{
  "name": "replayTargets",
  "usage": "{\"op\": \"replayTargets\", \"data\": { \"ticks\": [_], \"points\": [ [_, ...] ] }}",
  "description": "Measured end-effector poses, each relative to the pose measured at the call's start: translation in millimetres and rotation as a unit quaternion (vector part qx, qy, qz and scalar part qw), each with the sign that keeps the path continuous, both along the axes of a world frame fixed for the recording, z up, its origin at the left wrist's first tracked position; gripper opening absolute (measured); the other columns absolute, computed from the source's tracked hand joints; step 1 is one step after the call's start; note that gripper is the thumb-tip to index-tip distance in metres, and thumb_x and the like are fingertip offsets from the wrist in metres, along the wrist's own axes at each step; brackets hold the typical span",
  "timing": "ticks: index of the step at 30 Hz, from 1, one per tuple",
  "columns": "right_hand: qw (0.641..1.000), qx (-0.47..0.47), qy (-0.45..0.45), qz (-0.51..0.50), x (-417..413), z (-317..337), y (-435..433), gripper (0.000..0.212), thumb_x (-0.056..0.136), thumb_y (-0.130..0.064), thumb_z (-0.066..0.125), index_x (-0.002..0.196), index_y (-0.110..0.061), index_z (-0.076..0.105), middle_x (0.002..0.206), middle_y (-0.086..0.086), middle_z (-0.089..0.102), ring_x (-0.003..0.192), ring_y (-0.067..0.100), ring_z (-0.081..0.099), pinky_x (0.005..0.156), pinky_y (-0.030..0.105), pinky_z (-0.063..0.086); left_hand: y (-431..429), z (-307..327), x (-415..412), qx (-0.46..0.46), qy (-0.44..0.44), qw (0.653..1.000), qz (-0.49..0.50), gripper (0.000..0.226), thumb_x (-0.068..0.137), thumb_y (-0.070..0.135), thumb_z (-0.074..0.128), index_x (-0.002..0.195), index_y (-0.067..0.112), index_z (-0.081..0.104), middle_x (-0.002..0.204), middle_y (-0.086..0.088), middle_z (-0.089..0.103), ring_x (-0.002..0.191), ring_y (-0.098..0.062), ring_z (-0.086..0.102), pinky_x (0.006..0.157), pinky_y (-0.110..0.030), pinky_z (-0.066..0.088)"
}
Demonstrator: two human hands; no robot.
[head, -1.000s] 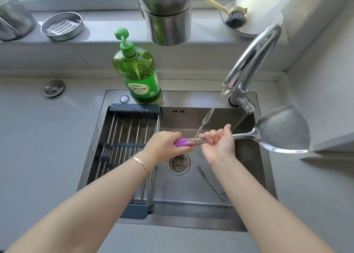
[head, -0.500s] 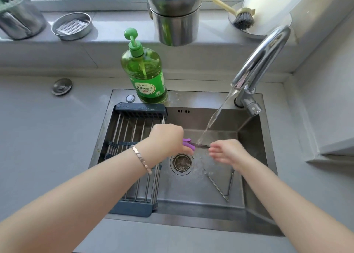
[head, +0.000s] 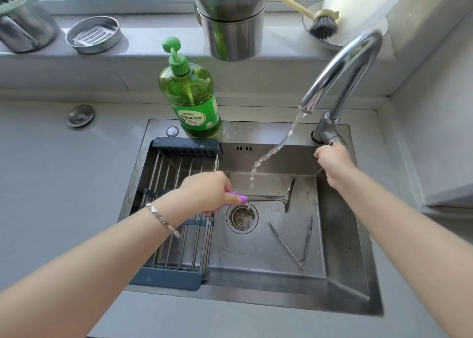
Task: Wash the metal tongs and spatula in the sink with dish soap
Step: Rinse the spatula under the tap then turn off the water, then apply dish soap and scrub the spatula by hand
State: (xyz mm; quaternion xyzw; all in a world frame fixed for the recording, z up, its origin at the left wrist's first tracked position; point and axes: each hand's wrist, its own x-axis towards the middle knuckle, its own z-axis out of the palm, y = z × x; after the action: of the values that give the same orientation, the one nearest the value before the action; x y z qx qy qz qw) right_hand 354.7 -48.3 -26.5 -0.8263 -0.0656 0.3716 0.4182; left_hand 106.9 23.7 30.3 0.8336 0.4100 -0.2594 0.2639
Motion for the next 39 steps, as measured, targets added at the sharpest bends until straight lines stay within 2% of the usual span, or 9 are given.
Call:
{"op": "replayTargets", "data": {
  "ticks": [5,9,14,16,20,24,28,33,39],
  "points": [
    [0.966,-0.057,-0.095,0.234,-20.0,12.0,-41.2,0.077,0.082,-0.009,0.059,0.148,-0.016,0.021,0.135,0.01,0.046,0.117,0.024,0.049,0.094,0.028,0.037,0.1,1.7,-14.5,-0.112,-0.044,0.99,0.078,0.06,0.079,0.062,0.056,0.098,0.006,0.07,0.059,-0.001,0.062,0.041,-0.01,0.054,0.041,-0.015,0.041],
    [0.805,-0.136,-0.248,0.521,-58.8,3.2,-74.4,0.068,0.082,-0.023,0.064,0.142,-0.027,0.035,0.144,-0.005,0.036,0.111,0.018,0.055,0.088,0.024,0.042,0.5,6.2,-30.1,-0.205,-0.062,0.97,0.115,0.036,0.088,0.045,0.057,0.099,0.014,0.07,0.059,0.0,0.063,0.042,-0.009,0.054,0.041,-0.017,0.043],
    [0.752,-0.098,-0.365,0.54,-82.7,4.6,-82.3,0.026,0.092,-0.027,0.051,0.113,-0.016,0.063,0.129,-0.002,0.048,0.095,0.026,0.061,0.078,0.031,0.048,-3.2,7.9,-61.4,-0.276,-0.082,0.947,0.145,0.038,0.086,0.045,0.057,0.094,0.01,0.069,0.068,-0.003,0.068,0.053,-0.011,0.061,0.051,-0.019,0.049],
    [0.728,-0.092,-0.388,0.557,-91.0,11.0,-78.5,0.024,0.093,-0.026,0.05,0.109,-0.014,0.064,0.122,0.001,0.051,0.09,0.027,0.06,0.074,0.03,0.046,-4.9,9.1,-69.3,-0.245,-0.063,0.96,0.123,0.048,0.082,0.054,0.058,0.093,0.009,0.069,0.07,-0.002,0.069,0.058,-0.012,0.063,0.058,-0.022,0.051],
    [0.707,-0.047,-0.415,0.571,-112.7,26.5,-59.7,0.018,0.09,-0.019,0.054,0.098,-0.011,0.067,0.112,0.005,0.055,0.089,0.03,0.06,0.063,0.031,0.037,-15.6,10.0,-68.5,-0.027,0.017,0.999,-0.04,0.05,0.083,0.059,0.049,0.092,0.013,0.064,0.069,0.004,0.058,0.061,-0.015,0.054,0.062,-0.027,0.044],
    [0.694,0.036,-0.426,0.579,-136.0,50.3,-27.7,0.011,0.084,-0.015,0.062,0.089,-0.009,0.069,0.103,0.008,0.06,0.077,0.03,0.063,0.056,0.029,0.037,-19.9,7.5,-55.1,0.01,-0.059,0.998,0.003,0.037,0.092,0.049,0.044,0.093,0.014,0.056,0.069,0.007,0.05,0.059,-0.012,0.046,0.056,-0.028,0.039],
    [0.779,0.042,-0.291,0.554,-144.5,85.1,23.8,0.04,0.085,-0.033,0.064,0.122,-0.018,0.057,0.12,0.0,0.051,0.086,0.009,0.047,0.083,0.022,0.039,-0.1,-0.1,-66.5,0.0,-0.135,0.982,0.13,0.031,0.095,0.044,0.043,0.089,0.016,0.056,0.068,0.005,0.051,0.055,-0.013,0.046,0.052,-0.027,0.037],
    [0.926,0.068,-0.082,0.363,-148.7,138.5,109.7,0.05,0.091,-0.05,0.047,0.109,-0.005,0.061,0.082,0.0,0.065,0.065,0.013,0.062,0.067,0.025,0.051,35.7,-3.7,-84.3,-0.006,-0.182,0.949,0.258,0.032,0.094,0.039,0.045,0.086,0.012,0.059,0.063,0.004,0.05,0.049,-0.013,0.041,0.048,-0.024,0.034],
    [0.954,0.058,0.192,0.222,-154.2,161.1,193.9,0.056,0.091,-0.05,0.047,0.104,0.004,0.054,0.084,0.013,0.06,0.068,0.017,0.061,0.046,0.017,0.053,74.8,-8.8,-91.2,-0.019,-0.212,0.936,0.282,0.028,0.09,0.041,0.048,0.078,0.019,0.06,0.061,0.006,0.053,0.052,-0.013,0.046,0.053,-0.025,0.038]
  ]
}}
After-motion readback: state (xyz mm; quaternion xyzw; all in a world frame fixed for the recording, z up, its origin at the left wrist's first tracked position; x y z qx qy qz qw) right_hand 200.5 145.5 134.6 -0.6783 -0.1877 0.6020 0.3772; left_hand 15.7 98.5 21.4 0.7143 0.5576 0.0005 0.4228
